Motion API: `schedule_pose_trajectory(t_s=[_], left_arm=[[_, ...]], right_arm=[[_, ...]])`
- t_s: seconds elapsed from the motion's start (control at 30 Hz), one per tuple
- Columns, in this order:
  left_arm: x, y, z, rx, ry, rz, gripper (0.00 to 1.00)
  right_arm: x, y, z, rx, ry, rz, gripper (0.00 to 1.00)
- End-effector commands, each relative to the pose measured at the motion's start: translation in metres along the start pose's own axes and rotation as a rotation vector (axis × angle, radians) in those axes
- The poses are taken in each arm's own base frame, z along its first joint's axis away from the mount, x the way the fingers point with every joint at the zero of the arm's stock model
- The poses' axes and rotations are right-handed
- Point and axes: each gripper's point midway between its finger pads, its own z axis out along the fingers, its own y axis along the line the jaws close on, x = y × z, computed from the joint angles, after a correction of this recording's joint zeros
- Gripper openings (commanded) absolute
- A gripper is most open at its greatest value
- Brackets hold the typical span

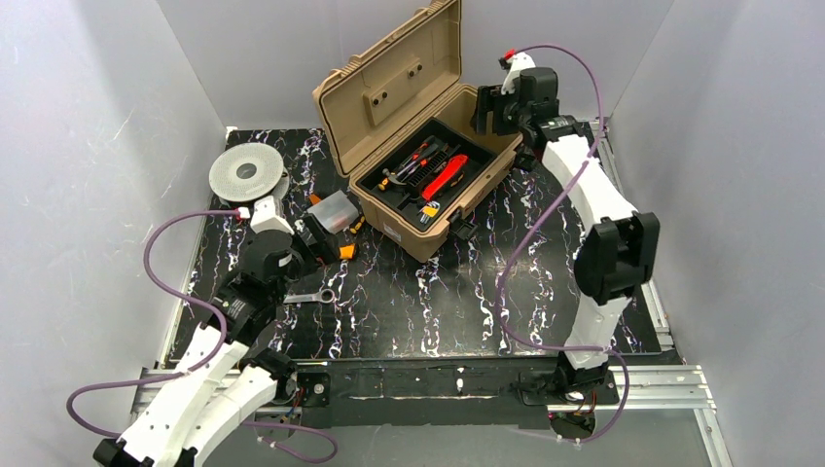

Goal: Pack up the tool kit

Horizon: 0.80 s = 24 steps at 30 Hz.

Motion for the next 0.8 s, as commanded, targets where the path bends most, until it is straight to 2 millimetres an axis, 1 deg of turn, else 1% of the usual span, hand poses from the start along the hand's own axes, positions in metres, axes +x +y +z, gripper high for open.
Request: schedule_pose_trajectory(t_s=[0.0, 0.03, 0.1, 0.2, 0.23, 0.27, 0.3, 0.33, 0.4, 0.47, 0.53, 0.6, 0.67, 0.7, 0.77], left_arm=[[0.008, 0.007, 0.008, -0.098, 0.057, -0.067, 0.98], [0.011, 0.008, 0.011, -0.112, 0.071, -0.072, 0.98], [0.016, 0.009, 0.018, -0.134, 0.096, -0.082, 0.98], [0.026, 0.014, 0.029, -0.161, 0.127, -0.112, 0.98], [0.03, 0.016, 0.033, -0.167, 0.137, -0.146, 0.98], [0.035, 0.017, 0.038, -0.166, 0.147, -0.194, 0.98], [0.04, 0.02, 0.044, -0.168, 0.159, -0.253, 0.98], [0.044, 0.024, 0.05, -0.171, 0.17, -0.322, 0.98], [0.052, 0.033, 0.061, -0.198, 0.198, -0.461, 0.98], [0.059, 0.041, 0.071, -0.238, 0.223, -0.562, 0.98], [0.065, 0.049, 0.078, -0.3, 0.25, -0.64, 0.98], [0.068, 0.055, 0.084, -0.371, 0.273, -0.706, 0.98], [0.071, 0.064, 0.087, -0.494, 0.297, -0.76, 0.98], [0.068, 0.065, 0.089, -0.529, 0.301, -0.763, 0.98], [0.067, 0.071, 0.087, -0.626, 0.337, -0.746, 0.98]], right_arm=[[-0.027, 0.048, -0.066, -0.184, -0.046, 0.153, 0.85], [-0.024, 0.052, -0.071, -0.205, -0.035, 0.172, 0.85], [-0.012, 0.054, -0.082, -0.184, 0.006, 0.286, 0.85], [0.01, 0.039, -0.092, -0.049, 0.045, 0.45, 0.87], [0.024, 0.037, -0.096, -0.021, 0.064, 0.501, 0.87], [0.033, 0.038, -0.1, -0.02, 0.063, 0.536, 0.87], [0.037, 0.041, -0.104, -0.028, 0.047, 0.583, 0.87], [0.044, 0.042, -0.109, -0.039, 0.033, 0.602, 0.88], [0.052, 0.046, -0.118, -0.067, -0.002, 0.637, 0.88], [0.055, 0.046, -0.126, -0.074, -0.033, 0.638, 0.88], [0.059, 0.042, -0.133, -0.049, -0.038, 0.632, 0.88], [0.059, 0.037, -0.14, -0.017, -0.046, 0.621, 0.88], [0.057, 0.034, -0.145, -0.004, -0.058, 0.609, 0.88], [0.055, 0.033, -0.148, 0.003, -0.069, 0.604, 0.88], [0.052, 0.031, -0.153, 0.008, -0.089, 0.598, 0.88]])
